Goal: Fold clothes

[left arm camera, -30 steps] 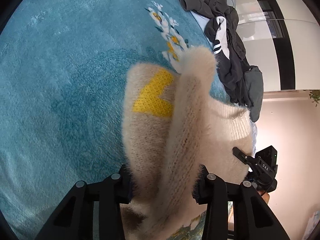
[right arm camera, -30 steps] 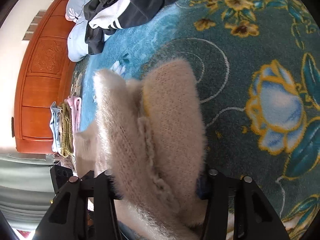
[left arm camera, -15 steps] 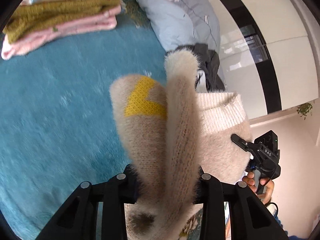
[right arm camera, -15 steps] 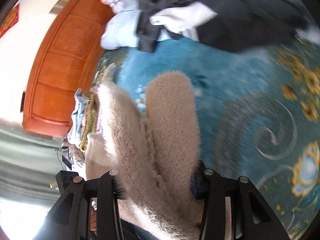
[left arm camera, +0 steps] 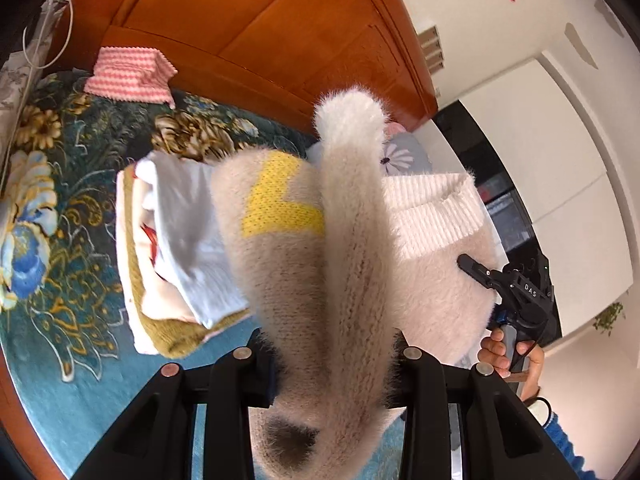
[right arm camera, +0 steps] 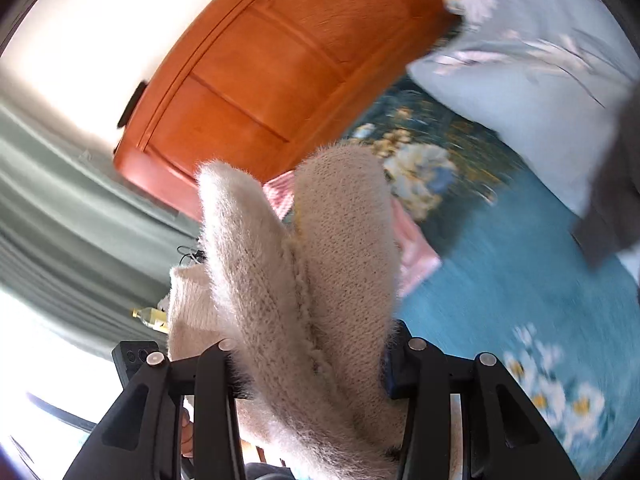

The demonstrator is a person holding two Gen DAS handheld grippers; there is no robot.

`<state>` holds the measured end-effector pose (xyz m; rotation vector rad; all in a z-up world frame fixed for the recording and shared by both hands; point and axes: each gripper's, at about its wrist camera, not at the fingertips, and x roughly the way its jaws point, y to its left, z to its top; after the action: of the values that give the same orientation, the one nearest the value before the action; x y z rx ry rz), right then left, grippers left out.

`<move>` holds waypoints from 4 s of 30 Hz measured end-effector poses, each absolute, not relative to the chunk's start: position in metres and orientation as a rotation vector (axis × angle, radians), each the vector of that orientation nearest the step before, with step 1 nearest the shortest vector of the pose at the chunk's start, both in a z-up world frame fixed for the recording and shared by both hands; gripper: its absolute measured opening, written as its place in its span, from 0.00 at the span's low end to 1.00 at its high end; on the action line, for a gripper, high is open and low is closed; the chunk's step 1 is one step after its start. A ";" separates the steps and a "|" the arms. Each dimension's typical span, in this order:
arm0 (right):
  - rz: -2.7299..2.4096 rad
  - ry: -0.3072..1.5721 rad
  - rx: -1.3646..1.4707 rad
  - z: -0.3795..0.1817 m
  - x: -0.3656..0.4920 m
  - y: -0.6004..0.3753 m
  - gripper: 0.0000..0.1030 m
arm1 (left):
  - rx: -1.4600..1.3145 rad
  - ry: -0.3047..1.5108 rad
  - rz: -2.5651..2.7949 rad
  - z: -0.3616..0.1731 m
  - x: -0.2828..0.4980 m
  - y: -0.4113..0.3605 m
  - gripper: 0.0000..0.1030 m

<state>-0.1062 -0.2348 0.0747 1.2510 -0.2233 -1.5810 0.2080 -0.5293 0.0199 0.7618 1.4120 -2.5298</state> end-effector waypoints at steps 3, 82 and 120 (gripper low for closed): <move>-1.536 -0.159 1.224 0.078 -0.114 -0.293 0.43 | 0.707 1.427 -2.476 0.012 0.211 -0.561 0.36; -1.725 0.400 1.072 -0.019 -0.015 -0.326 0.71 | 0.929 1.017 -2.254 -0.050 0.221 -0.489 0.75; -1.862 0.650 1.096 -0.057 0.041 -0.361 0.96 | 0.845 1.176 -2.229 -0.097 0.235 -0.484 1.00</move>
<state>0.0413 -0.3612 -0.0572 1.0964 0.6495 -1.8621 0.2348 -0.4841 -0.0966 0.8450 1.1758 -2.2290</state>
